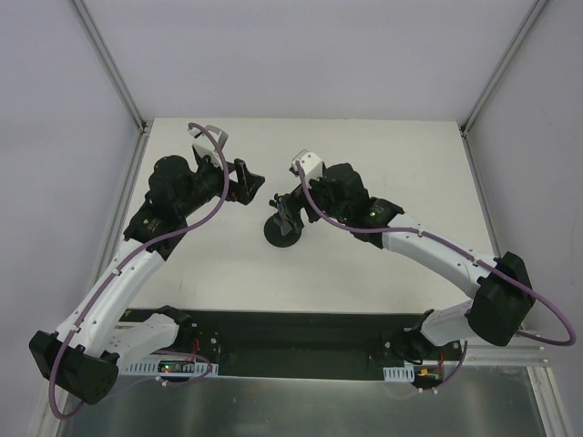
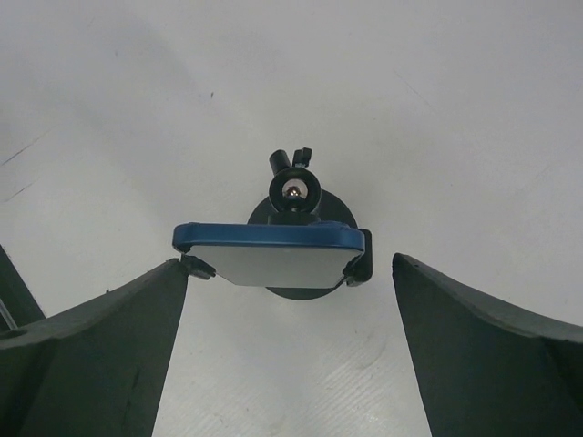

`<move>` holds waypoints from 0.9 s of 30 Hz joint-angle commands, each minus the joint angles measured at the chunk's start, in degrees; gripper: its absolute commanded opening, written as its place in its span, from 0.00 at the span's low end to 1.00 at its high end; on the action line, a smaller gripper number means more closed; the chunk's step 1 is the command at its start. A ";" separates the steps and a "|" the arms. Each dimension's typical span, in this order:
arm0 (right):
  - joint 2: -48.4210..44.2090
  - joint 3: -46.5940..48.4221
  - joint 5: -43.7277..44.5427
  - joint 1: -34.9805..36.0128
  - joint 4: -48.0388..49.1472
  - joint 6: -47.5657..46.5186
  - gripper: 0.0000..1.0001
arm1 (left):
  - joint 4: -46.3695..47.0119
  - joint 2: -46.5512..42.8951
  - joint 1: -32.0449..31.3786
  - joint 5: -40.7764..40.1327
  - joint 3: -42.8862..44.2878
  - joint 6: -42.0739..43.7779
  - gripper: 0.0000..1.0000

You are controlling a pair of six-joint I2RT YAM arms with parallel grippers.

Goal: Place the phone on the phone stand

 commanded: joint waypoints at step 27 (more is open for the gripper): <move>1.56 0.05 7.87 2.68 8.63 6.40 0.54 | 3.20 0.51 4.54 1.25 -0.54 -1.79 0.81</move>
